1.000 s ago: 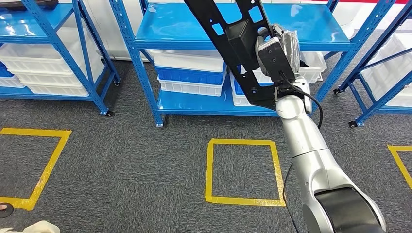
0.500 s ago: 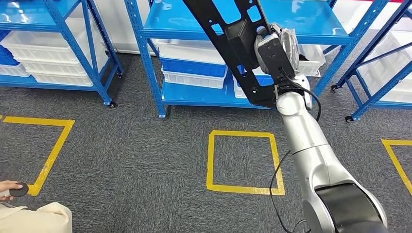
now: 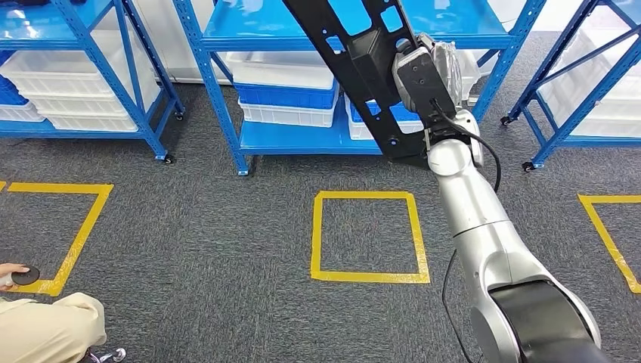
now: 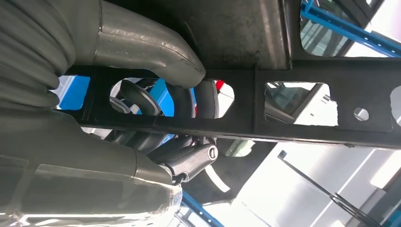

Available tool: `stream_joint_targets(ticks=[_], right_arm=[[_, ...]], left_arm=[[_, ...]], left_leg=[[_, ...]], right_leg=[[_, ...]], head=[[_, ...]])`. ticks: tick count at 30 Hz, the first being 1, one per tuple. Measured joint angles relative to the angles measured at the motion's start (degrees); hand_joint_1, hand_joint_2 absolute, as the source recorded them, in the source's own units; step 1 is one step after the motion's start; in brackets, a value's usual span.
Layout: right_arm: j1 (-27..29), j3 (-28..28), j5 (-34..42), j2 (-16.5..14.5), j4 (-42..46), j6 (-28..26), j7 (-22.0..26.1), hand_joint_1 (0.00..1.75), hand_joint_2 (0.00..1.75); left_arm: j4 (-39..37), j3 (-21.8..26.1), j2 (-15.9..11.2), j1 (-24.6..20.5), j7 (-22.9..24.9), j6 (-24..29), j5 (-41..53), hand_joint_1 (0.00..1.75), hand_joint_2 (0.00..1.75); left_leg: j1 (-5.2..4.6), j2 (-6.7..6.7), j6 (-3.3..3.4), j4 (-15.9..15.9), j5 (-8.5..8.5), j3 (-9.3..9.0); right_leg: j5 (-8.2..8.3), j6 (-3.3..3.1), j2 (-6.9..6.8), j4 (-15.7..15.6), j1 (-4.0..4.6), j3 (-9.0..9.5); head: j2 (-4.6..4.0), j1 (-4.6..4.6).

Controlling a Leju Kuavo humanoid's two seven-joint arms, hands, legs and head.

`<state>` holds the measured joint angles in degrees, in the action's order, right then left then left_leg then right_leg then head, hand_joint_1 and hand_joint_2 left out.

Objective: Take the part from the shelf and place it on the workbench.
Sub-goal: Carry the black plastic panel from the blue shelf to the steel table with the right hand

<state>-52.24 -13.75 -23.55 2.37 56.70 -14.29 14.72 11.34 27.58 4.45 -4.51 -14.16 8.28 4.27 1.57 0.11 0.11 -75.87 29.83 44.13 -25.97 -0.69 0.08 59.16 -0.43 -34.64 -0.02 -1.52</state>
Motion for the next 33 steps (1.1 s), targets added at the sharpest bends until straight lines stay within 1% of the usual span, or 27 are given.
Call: stream_joint_targets(ticks=[1,3,4,5,6,7,8,9,10,12,13,14,15,16,17,18,19,20,21,22,23,24,26,27,28,30,33], right_arm=[[0.0,0.0,0.0,0.01,0.08,0.02,-0.12,1.75,1.75],[-0.06,0.0,0.01,0.03,0.37,0.07,-0.25,1.75,1.75],[-0.11,0.0,0.0,0.02,0.52,0.09,-0.31,1.75,1.75],[-0.16,-0.01,-0.01,-0.04,0.65,0.11,-0.35,1.75,1.75],[-0.21,-0.02,-0.01,-0.1,0.75,0.14,-0.4,1.75,1.75],[-0.22,-0.03,-0.02,-0.17,0.9,0.15,-0.45,1.75,1.75],[-0.25,-0.04,-0.02,-0.16,1.03,0.16,-0.48,1.75,1.75],[-0.33,-0.04,-0.02,-0.1,1.15,0.16,-0.5,1.75,1.75],[-0.41,-0.06,-0.01,-0.05,1.25,0.16,-0.51,1.75,1.75],[-0.36,-0.09,0.0,0.04,1.3,0.18,-0.55,1.75,1.75],[-0.2,-0.1,0.01,0.07,1.31,0.18,-0.56,1.75,1.75],[-0.01,-0.1,0.01,0.11,1.31,0.18,-0.58,1.75,1.75],[0.12,-0.11,0.01,0.14,1.31,0.18,-0.59,1.75,1.75],[0.16,-0.12,0.0,0.14,1.33,0.18,-0.6,1.75,1.75],[0.13,-0.13,-0.01,0.13,1.34,0.18,-0.6,1.75,1.75],[0.03,-0.15,-0.01,0.13,1.37,0.18,-0.6,1.75,1.75],[-0.07,-0.16,-0.01,0.12,1.42,0.18,-0.6,1.75,1.75],[-0.12,-0.17,0.0,0.12,1.47,0.19,-0.61,1.75,1.75],[-0.13,-0.19,0.0,0.14,1.52,0.19,-0.61,1.75,1.75],[-0.11,-0.19,0.01,0.13,1.57,0.2,-0.62,1.75,1.75],[-0.1,-0.19,0.01,0.11,1.59,0.22,-0.62,1.75,1.75],[-0.12,-0.19,0.01,0.08,1.61,0.29,-0.62,1.75,1.75],[-0.16,-0.19,0.02,-0.02,1.63,0.61,-0.62,1.75,1.75],[-0.15,-0.19,0.02,-0.07,1.63,0.8,-0.63,1.75,1.75],[-0.15,-0.19,0.03,-0.16,1.63,0.96,-0.64,1.75,1.75],[-0.15,-0.19,0.04,-0.38,1.63,1.09,-0.68,1.75,1.75],[-0.16,-0.19,0.07,-0.65,1.65,1.12,-0.77,1.75,1.75]], left_arm=[[0.0,0.09,0.01,0.04,-0.25,-0.17,-0.23,0.0,0.0],[0.03,0.39,-0.12,0.07,-0.78,-0.53,-0.73,0.0,0.0],[0.05,0.65,-0.16,0.07,-0.98,-0.61,-1.0,0.0,0.0],[0.07,0.94,-0.21,0.08,-1.11,-0.66,-1.21,0.0,0.0],[0.07,1.23,-0.19,0.12,-1.2,-0.72,-1.43,0.0,0.0],[0.06,1.42,-0.15,0.16,-1.25,-0.75,-1.59,0.0,0.0],[0.06,1.53,-0.1,0.19,-1.27,-0.79,-1.68,0.0,0.0],[0.06,1.59,-0.05,0.22,-1.28,-0.82,-1.72,0.0,0.0],[0.06,1.61,0.0,0.24,-1.29,-0.84,-1.73,0.0,0.0],[0.05,1.73,0.11,0.29,-1.29,-0.86,-1.75,0.0,0.0],[0.05,1.8,0.19,0.34,-1.29,-0.88,-1.76,0.0,0.0],[0.04,1.86,0.3,0.4,-1.29,-0.9,-1.76,0.0,0.0],[0.04,1.9,0.37,0.45,-1.29,-0.92,-1.77,0.0,0.0],[0.04,1.91,0.43,0.49,-1.29,-0.93,-1.77,0.0,0.0],[0.04,1.92,0.47,0.5,-1.29,-0.94,-1.78,0.0,0.0],[0.05,1.96,0.4,0.48,-1.29,-0.93,-1.78,0.0,0.0],[0.06,2.04,0.35,0.46,-1.3,-0.92,-1.78,0.0,0.0],[0.07,2.16,0.31,0.44,-1.3,-0.92,-1.78,0.0,0.0],[0.08,2.28,0.29,0.48,-1.3,-0.91,-1.78,0.0,0.0],[0.07,2.4,0.35,0.55,-1.3,-0.91,-1.78,0.0,0.0],[0.07,2.5,0.4,0.62,-1.3,-0.89,-1.82,0.0,0.0],[0.06,2.56,0.43,0.68,-1.3,-0.87,-1.84,0.0,0.0],[0.06,2.76,0.44,0.65,-1.31,-0.79,-2.07,0.0,0.0],[0.06,2.88,0.44,0.64,-1.33,-0.72,-2.21,0.0,0.0],[0.07,3.02,0.44,0.65,-1.36,-0.65,-2.39,0.0,0.0],[0.07,3.31,0.44,0.67,-1.41,-0.54,-2.7,0.0,0.0],[0.06,3.86,0.45,0.68,-1.44,-0.5,-2.91,0.0,0.0]], left_leg=[[-0.21,-0.06,0.63,2.69,-1.23,-2.43],[-0.89,-0.22,2.23,10.78,-2.08,-8.32],[-1.27,-0.28,2.82,13.88,-1.95,-10.4],[-1.6,-0.29,3.19,15.58,-1.67,-11.43],[-1.82,-0.23,3.32,16.28,-1.78,-11.71],[-1.75,-0.19,3.39,16.93,-2.28,-11.8],[-1.6,-0.05,3.4,17.67,-2.87,-11.93],[-1.38,0.1,3.45,18.42,-3.57,-11.95],[-1.11,0.27,3.39,19.03,-4.22,-11.86],[-1.02,0.42,3.26,19.26,-4.98,-11.14],[-0.95,0.46,3.07,19.24,-5.24,-10.75],[-0.87,0.46,2.85,19.22,-5.5,-10.41],[-0.73,0.46,2.6,19.16,-5.73,-10.12],[-0.53,0.46,2.31,19.0,-5.9,-9.87],[-0.37,0.48,1.97,18.7,-5.98,-9.58],[-0.32,0.47,1.59,18.39,-6.06,-9.23],[-0.38,0.44,1.23,18.02,-6.13,-8.86],[-0.49,0.39,0.88,17.8,-6.27,-8.54],[-0.55,0.33,0.61,17.82,-6.48,-8.33],[-0.5,0.3,0.53,17.85,-6.49,-8.21],[-0.4,0.29,0.83,17.99,-6.61,-8.13],[-0.33,0.32,1.39,18.09,-6.71,-8.05],[-0.27,0.36,2.92,18.15,-7.05,-7.88],[-0.28,0.37,3.41,18.19,-7.23,-7.83],[-0.27,0.36,3.66,18.24,-7.4,-7.79],[-0.23,0.35,3.62,18.37,-7.77,-7.71],[-0.16,0.33,3.04,18.55,-8.13,-7.61]], right_leg=[[0.36,0.02,0.03,0.0,0.26,-0.38],[0.91,0.22,0.02,0.0,0.51,-0.78],[1.17,0.5,-0.03,-0.01,0.53,-0.88],[1.41,0.82,-0.09,-0.06,0.42,-0.96],[1.7,1.25,-0.14,-0.18,0.41,-1.04],[1.89,1.59,-0.15,-0.21,0.43,-1.14],[1.72,1.81,-0.13,0.05,0.48,-1.5],[0.96,1.86,-0.11,1.15,0.58,-2.18],[-0.39,1.8,-0.09,3.47,0.61,-3.3],[-4.01,1.82,-0.06,10.84,0.15,-6.26],[-5.26,2.11,-0.07,13.96,-0.14,-7.28],[-5.76,2.6,-0.07,15.24,-0.45,-7.38],[-5.31,3.28,-0.09,13.96,-0.78,-6.19],[-4.17,4.07,-0.13,10.44,-1.16,-3.9],[-3.12,4.8,-0.18,5.96,-1.51,-1.3],[-2.25,5.19,-0.07,2.29,-1.52,0.92],[-1.72,5.1,0.07,-0.06,-1.57,2.17],[-1.62,4.7,0.23,-0.88,-1.47,2.52],[-1.41,4.16,0.42,-0.77,-1.28,2.42],[-1.22,3.74,0.46,-0.83,-1.43,2.22],[-1.09,3.45,0.51,-0.84,-1.4,2.12],[-0.96,3.25,0.57,-0.91,-1.39,2.06],[-0.71,2.81,0.64,-0.95,-1.27,1.94],[-0.61,2.64,0.65,-0.95,-1.16,1.87],[-0.49,2.43,0.65,-0.94,-1.05,1.78],[-0.34,2.17,0.64,-0.93,-0.88,1.59],[-0.24,1.98,0.61,-0.89,-0.71,1.4]], head=[[0.0,0.0],[0.0,0.08],[0.0,0.1],[0.0,0.11],[0.0,0.1],[0.0,0.05],[0.0,0.09],[0.0,0.21],[0.0,0.36],[0.0,0.64],[0.0,0.69],[0.0,0.71],[0.0,0.73],[0.0,0.72],[0.0,0.76],[0.0,0.82],[0.0,0.81],[0.0,0.81],[0.0,0.79],[0.0,0.74],[0.0,0.75],[0.0,0.73],[0.0,0.65],[0.0,0.63],[0.0,0.63],[0.0,0.63],[0.0,0.64]])
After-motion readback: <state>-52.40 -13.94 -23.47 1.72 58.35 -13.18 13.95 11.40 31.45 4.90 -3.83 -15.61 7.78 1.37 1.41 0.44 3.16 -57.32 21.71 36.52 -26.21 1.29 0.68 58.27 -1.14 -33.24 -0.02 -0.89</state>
